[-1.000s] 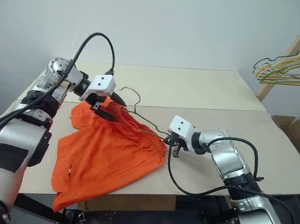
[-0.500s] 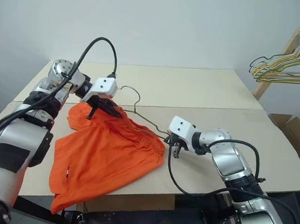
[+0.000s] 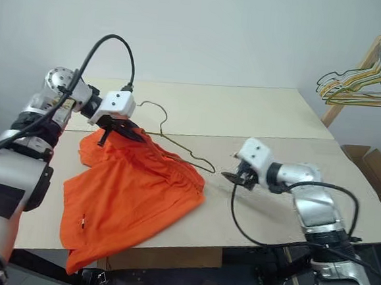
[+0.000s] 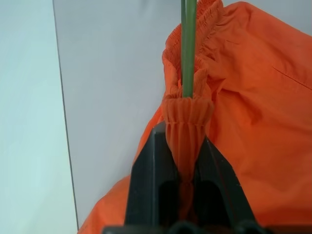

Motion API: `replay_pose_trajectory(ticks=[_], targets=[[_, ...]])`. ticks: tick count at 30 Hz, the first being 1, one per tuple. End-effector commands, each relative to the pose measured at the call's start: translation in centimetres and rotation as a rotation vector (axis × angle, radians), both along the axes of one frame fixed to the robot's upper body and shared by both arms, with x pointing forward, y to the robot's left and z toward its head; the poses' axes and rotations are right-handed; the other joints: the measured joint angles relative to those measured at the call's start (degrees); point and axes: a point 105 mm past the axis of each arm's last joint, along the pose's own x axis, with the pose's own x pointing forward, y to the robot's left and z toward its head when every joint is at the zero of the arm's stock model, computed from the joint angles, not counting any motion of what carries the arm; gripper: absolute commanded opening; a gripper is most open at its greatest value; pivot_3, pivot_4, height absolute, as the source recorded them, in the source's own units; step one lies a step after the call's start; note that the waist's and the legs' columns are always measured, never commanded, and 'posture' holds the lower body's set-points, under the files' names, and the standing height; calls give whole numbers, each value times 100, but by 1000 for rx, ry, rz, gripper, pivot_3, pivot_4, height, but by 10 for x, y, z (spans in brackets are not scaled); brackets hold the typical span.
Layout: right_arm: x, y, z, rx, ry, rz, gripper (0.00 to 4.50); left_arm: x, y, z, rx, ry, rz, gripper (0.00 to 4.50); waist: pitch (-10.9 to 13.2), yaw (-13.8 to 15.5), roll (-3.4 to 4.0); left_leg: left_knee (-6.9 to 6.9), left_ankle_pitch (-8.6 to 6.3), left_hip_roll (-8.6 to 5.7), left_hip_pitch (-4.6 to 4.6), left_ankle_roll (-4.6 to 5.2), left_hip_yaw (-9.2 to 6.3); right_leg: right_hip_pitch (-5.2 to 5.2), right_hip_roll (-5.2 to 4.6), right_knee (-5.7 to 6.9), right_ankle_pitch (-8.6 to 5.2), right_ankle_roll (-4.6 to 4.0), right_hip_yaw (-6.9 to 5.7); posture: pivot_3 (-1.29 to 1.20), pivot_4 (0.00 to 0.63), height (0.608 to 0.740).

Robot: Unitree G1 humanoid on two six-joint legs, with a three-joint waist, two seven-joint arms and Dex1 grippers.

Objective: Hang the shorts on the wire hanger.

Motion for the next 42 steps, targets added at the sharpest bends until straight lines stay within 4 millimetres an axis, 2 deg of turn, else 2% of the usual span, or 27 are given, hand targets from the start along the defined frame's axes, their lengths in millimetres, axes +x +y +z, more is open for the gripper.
replay_pose_trajectory(ticks=[1, 5, 7, 10, 13, 15, 21, 25, 29, 32, 33, 37, 42], targets=[[-7, -13, 9, 183, 93, -51, 3854, 0, -2, 17, -17, -70, -33, 0, 0, 5, 0, 0, 0, 0, 0, 0, 0, 1, 0, 0, 0, 0, 0, -93, 0, 740], [-26, 0, -18, 260, 252, -4, 3854, -1, 0, 17, -19, -76, -34, 0, 0, 0, 0, 1, 0, 0, 1, 1, -1, 4, 0, 0, 0, 0, -1, -87, 0, 740], [-34, 20, -39, 315, 347, 15, 3854, -1, 2, 18, -24, -76, -27, 0, 0, -19, 0, 1, -1, 0, 1, 2, -1, 2, 0, 2, 0, 0, 0, -83, 0, 740], [-37, 42, -56, 369, 412, 19, 3854, -2, 4, 18, -24, -74, -20, 0, 0, -53, 0, 1, -1, 2, 4, 2, -1, 0, 3, 11, 0, 0, 2, -75, 0, 740], [-31, 63, -61, 470, 452, -14, 3854, -2, 6, 19, -31, -72, -11, 0, 0, -47, 0, 6, -1, 0, 3, 2, -2, -6, 2, 31, -3, 3, 3, -65, 0, 740], [-29, 74, -64, 476, 460, -14, 3854, -2, 6, 20, -33, -72, -9, 0, 0, -29, 0, 8, -1, 0, 1, 2, -4, -6, 1, 32, -3, 3, 3, -65, 0, 740], [-26, 89, -75, 517, 515, -29, 3854, -2, 8, 22, -36, -76, 2, 0, 0, 12, 0, 12, -1, -1, -1, 2, -3, -6, -1, 34, -3, 3, 2, -49, 0, 740], [-23, 91, -74, 564, 537, -38, 2728, -1, 10, 23, -43, -78, 7, 0, 0, 2, 0, 11, -1, -1, 1, 2, -4, -6, 0, 36, -3, 3, 2, -45, 0, 740], [-19, 92, -74, 581, 550, -51, 1197, -2, 12, 22, -47, -77, 11, 0, 0, 0, 0, 11, -1, -1, 1, 2, -5, -6, 0, 38, -3, 3, 2, -43, 0, 740], [-15, 91, -77, 566, 553, -78, 225, -3, 15, 22, -40, -80, 13, 0, 0, -1, 0, 11, -1, -1, 2, 2, -5, -6, 0, 39, -3, 3, 2, -41, 0, 740], [-14, 90, -78, 555, 546, -85, 67, -4, 16, 22, -37, -81, 13, 0, 0, -2, 0, 11, -1, -1, 2, 2, -6, -6, 0, 39, -3, 3, 2, -41, 0, 740], [-5, 77, -78, 517, 506, -127, 67, -8, 26, 23, -25, -85, 23, 0, 0, -3, 0, 11, -1, -1, 0, 2, -7, -6, 0, 41, -3, 3, 2, -43, 0, 740], [2, 57, -65, 486, 454, -116, 67, -13, 40, 16, 15, -76, 36, 0, 0, 6, 0, 11, -1, -1, 1, 2, -10, -6, 0, 41, -4, 4, 2, -43, 0, 740]])
